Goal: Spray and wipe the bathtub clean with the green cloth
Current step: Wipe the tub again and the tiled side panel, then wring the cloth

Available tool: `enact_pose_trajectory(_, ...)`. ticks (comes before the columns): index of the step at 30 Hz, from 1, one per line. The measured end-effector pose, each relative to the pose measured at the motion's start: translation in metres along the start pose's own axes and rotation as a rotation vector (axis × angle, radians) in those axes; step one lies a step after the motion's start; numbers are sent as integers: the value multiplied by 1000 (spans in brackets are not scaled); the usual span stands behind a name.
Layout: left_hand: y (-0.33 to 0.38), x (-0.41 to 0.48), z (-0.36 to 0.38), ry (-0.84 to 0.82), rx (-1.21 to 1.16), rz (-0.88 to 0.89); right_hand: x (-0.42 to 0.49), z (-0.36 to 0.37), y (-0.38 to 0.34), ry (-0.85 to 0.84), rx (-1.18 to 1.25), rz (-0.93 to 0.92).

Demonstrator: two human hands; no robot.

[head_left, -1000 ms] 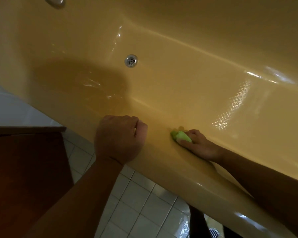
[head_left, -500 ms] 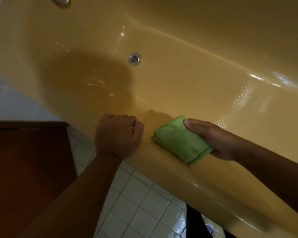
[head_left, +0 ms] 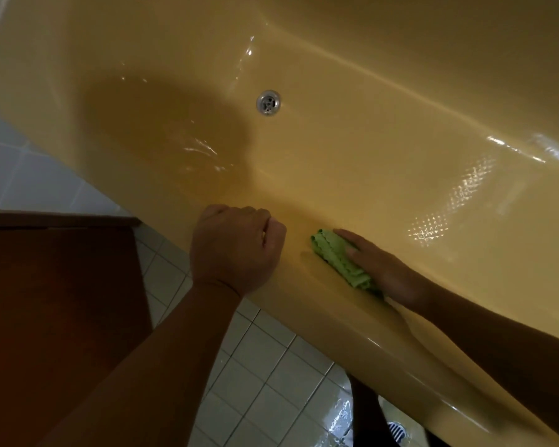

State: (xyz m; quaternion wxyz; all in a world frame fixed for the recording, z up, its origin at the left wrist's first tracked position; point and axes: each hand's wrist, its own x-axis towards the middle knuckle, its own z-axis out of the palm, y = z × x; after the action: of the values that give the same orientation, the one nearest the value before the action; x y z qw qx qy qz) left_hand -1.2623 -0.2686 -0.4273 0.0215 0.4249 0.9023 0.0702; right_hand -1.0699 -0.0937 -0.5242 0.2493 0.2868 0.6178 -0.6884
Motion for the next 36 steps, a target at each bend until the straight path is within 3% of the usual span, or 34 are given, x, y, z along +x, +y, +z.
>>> enact_pose_trajectory(7,-10,4,-3,-20,14,-18,32,21,-31,22,-201,106)
enact_pose_trajectory(11,-24,7,-5,-48,22,-34,-13,43,-88,-7,-143,-214)
enact_pose_trajectory(13,-31,9,-6,-67,40,-39,-24,43,-88,-35,-115,-279)
enact_pose_trajectory(17,-38,13,-8,-104,64,-13,30,24,-35,-28,-121,-97)
enact_pose_trajectory(22,-45,16,-7,-119,84,-2,120,14,19,114,-409,242)
enact_pose_trajectory(25,-50,18,-9,-112,68,-16,117,34,-22,65,-304,94)
enact_pose_trajectory(30,-56,21,-13,-82,43,-32,32,62,-112,-33,-213,-414)
enact_pose_trajectory(32,-59,23,-15,-78,38,-25,30,59,-110,-61,-187,-407)
enact_pose_trajectory(36,-68,26,-16,-105,81,38,87,38,-45,-27,-203,-133)
